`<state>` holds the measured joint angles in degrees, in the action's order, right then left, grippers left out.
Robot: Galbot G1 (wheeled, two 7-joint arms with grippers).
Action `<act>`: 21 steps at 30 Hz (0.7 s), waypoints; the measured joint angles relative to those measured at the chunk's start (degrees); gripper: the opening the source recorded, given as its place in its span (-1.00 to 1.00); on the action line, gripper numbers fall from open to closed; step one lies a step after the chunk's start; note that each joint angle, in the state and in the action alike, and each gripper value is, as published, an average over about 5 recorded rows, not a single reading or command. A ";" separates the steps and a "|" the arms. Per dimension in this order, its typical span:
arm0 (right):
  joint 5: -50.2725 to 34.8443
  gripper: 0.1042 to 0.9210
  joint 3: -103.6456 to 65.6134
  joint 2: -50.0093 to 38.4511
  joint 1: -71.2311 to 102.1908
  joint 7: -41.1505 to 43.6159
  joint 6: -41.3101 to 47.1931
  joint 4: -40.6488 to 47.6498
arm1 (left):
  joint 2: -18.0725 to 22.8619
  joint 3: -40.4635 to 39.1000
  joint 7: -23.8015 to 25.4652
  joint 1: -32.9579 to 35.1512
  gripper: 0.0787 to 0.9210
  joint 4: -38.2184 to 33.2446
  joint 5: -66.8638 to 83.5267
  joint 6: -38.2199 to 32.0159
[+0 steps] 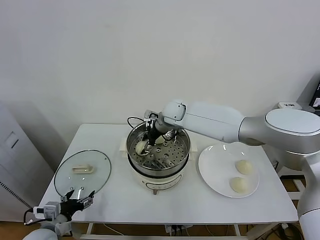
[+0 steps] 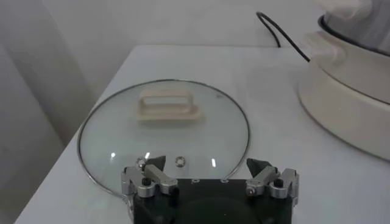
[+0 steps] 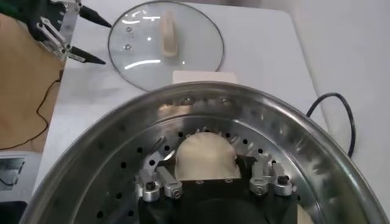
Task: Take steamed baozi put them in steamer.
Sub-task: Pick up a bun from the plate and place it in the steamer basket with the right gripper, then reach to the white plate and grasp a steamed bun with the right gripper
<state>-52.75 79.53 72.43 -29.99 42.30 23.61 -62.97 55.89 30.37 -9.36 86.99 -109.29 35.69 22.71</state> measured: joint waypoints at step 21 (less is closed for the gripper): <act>14.52 0.76 9.38 -25.96 -14.59 21.62 -12.70 -6.34 | -0.43 0.35 -0.05 0.12 0.77 -1.19 0.03 0.08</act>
<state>-38.22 88.91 46.47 -44.58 63.92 10.91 -69.31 55.46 30.72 -9.41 87.11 -110.48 35.72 22.79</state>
